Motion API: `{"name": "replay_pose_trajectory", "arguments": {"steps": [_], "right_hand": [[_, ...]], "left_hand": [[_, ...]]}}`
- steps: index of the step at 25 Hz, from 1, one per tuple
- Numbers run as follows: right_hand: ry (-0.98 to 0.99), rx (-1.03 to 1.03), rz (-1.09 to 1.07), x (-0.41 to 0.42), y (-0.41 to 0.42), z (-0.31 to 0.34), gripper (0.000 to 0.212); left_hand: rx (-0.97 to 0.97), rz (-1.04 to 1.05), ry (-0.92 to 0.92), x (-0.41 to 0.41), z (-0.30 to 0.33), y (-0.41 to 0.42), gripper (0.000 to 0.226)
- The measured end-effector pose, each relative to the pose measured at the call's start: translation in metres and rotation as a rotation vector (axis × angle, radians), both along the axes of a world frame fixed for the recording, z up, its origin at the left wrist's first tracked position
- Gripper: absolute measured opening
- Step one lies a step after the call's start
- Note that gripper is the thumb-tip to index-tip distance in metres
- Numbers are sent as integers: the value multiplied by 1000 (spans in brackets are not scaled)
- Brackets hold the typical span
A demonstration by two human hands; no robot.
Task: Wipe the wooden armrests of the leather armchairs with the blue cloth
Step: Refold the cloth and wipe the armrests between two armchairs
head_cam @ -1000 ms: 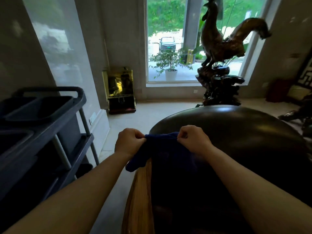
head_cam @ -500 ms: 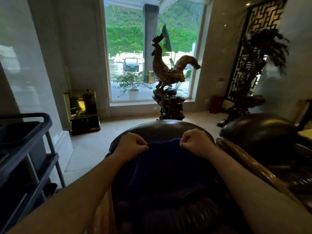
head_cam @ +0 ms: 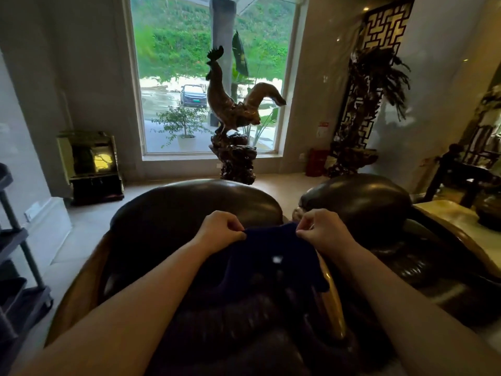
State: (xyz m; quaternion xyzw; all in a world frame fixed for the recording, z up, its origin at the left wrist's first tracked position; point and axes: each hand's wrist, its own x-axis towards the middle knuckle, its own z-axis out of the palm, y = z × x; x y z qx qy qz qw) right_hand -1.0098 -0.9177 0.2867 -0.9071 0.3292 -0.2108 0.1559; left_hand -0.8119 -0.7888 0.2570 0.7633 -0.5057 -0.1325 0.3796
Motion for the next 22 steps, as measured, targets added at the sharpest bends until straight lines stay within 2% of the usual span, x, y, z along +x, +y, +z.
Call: {"name": "replay_pose_trajectory", "arguments": {"steps": [5,9,14,22], "right_hand": [[33,4,-29,-73,-72,-11,22],[33,29,-46,-104,-130,-30,17],[22,32,-89,-125,-218,-60,20],[96,103,-73,-147,-349,-121,28]], "left_hand": [[64,-26,29,-74,-5,-75,10],[72,-39,39,-99,-21,-139,9],[60,-34,54,-120,-50,-233,8],[158,-4,163,-147,-111,-352,14]]}}
